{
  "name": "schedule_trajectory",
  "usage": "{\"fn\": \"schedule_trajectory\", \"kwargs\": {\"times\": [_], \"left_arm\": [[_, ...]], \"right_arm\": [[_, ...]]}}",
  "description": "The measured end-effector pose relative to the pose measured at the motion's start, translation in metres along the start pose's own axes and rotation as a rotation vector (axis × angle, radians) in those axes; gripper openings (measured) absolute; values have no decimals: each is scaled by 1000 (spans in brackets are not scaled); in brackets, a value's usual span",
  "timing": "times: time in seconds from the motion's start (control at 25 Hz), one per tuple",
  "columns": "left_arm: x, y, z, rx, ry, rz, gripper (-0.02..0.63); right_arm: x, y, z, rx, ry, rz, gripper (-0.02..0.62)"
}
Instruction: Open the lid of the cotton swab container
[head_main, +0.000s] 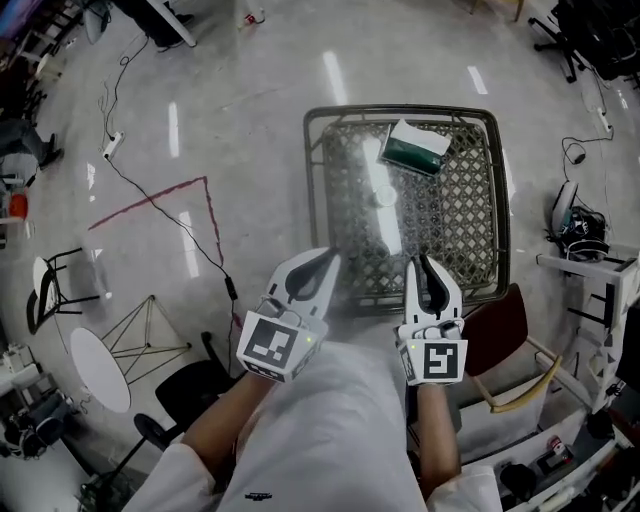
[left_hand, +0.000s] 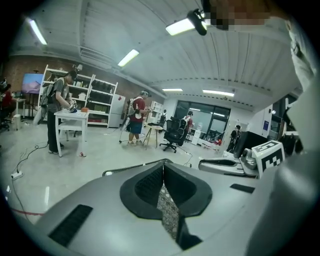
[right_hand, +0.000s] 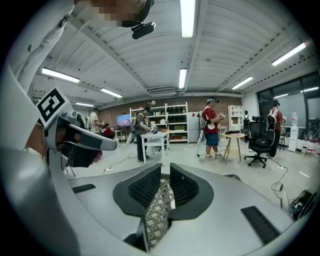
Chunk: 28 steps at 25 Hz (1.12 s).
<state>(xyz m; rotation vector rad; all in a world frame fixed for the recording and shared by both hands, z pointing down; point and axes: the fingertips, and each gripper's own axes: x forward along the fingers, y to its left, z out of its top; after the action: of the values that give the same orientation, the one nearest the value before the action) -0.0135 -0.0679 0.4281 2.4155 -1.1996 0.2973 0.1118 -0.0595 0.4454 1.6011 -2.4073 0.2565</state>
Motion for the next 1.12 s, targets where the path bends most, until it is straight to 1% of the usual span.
{"fn": "schedule_trajectory", "kwargs": {"times": [0.16,0.28,0.4,0.52,0.6,0.76,0.92,1.12], "left_arm": [[22,8,-19,-5,39,-12,5],[37,12,-38,-25,69,-11,5],[57,18,-58,-52,90,-14,5],[74,27,-78,-48,97,2,5],[84,35,-90,-49,107,16,5],[104,50,-113,-66,123,35,5],[122,62,-136,-72,133,39,5],[135,72,-160,-67,146,39,5]], "right_arm": [[26,-6,-28,20,32,23,78],[45,-12,-56,38,85,28,118],[66,-21,-76,50,81,33,146],[88,-27,-99,55,83,29,210],[103,-29,-116,44,96,25,236],[128,-31,-149,12,120,28,249],[143,-42,-180,19,133,-33,258],[158,-42,-218,33,169,-29,259]]}}
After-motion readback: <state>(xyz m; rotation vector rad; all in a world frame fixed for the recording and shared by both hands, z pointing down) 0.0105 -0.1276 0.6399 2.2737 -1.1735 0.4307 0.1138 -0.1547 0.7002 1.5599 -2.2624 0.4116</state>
